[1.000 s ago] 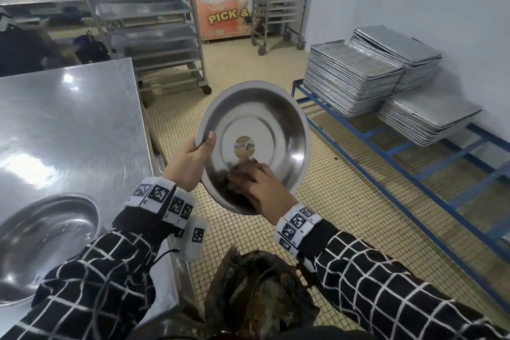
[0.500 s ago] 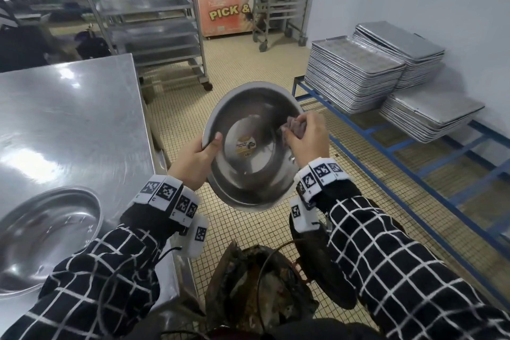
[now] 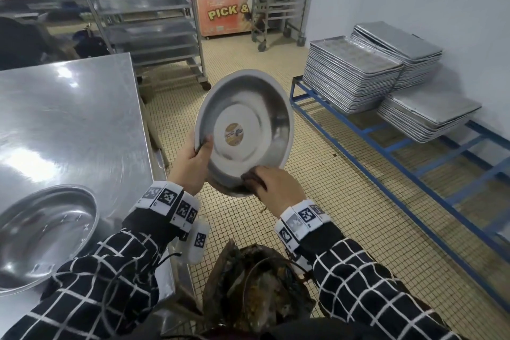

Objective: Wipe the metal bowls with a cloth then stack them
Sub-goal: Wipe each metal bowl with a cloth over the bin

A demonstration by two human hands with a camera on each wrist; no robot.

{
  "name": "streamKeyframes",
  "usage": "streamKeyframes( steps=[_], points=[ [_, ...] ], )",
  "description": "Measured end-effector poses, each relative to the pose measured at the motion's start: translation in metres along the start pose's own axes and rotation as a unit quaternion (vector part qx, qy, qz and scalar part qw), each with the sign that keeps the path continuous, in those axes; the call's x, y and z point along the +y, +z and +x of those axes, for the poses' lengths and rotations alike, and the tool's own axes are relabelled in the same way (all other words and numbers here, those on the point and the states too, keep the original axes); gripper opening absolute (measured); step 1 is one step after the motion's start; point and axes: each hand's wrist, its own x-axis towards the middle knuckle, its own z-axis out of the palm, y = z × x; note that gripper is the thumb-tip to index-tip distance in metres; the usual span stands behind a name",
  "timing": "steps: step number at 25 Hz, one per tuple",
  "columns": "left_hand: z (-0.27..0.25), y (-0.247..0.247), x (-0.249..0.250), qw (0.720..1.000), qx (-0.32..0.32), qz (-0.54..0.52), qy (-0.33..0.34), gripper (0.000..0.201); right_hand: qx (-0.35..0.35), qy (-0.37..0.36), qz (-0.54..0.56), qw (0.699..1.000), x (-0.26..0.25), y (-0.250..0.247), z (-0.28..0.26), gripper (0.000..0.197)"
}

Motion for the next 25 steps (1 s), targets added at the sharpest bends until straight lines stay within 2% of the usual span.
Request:
streamKeyframes(
  steps=[2, 3, 5, 7, 9, 11, 14, 16, 20, 23, 25],
  points=[
    [-0.004, 0.004, -0.002, 1.0, -0.011, -0.002, -0.01, 0.02, 0.043, 0.059, 0.006, 0.997, 0.0, -0.011, -0.01, 0.022],
    [-0.007, 0.005, -0.002, 1.0, -0.01, -0.003, -0.017, 0.019, 0.071, 0.095, 0.059, 0.991, 0.001, -0.017, -0.014, 0.023],
    [-0.012, 0.008, -0.003, 0.999, -0.001, -0.014, -0.032, 0.017, 0.115, 0.164, 0.195, 0.96, 0.001, -0.024, -0.021, 0.023],
    [-0.017, 0.011, -0.007, 0.999, -0.003, -0.023, -0.037, 0.021, 0.134, 0.211, 0.279, 0.927, -0.003, -0.026, -0.028, 0.025],
    [-0.021, 0.016, -0.008, 0.998, -0.01, -0.036, -0.045, 0.029, 0.136, 0.218, 0.323, 0.911, -0.011, -0.022, -0.035, 0.021],
    [-0.024, 0.02, -0.008, 0.997, -0.013, -0.051, -0.061, 0.038, 0.129, 0.172, 0.334, 0.917, -0.026, -0.01, -0.045, 0.022],
    [-0.028, 0.026, -0.001, 0.994, 0.0, -0.085, -0.073, 0.045, 0.112, -0.014, 0.231, 0.966, -0.05, 0.017, -0.063, 0.039],
    [-0.032, 0.025, 0.004, 0.992, 0.001, -0.1, -0.08, 0.042, 0.093, -0.092, 0.168, 0.977, -0.052, 0.032, -0.066, 0.047],
    [-0.036, 0.02, 0.007, 0.991, -0.009, -0.115, -0.068, 0.024, 0.059, -0.058, 0.072, 0.994, -0.019, 0.037, -0.05, 0.056],
    [-0.037, 0.021, 0.006, 0.994, -0.032, -0.101, -0.041, 0.027, 0.059, 0.017, -0.062, 0.996, 0.017, 0.034, -0.034, 0.07],
    [-0.037, 0.023, 0.005, 0.995, -0.026, -0.094, -0.031, 0.032, 0.071, 0.035, -0.064, 0.995, 0.022, 0.033, -0.032, 0.077]
  ],
)
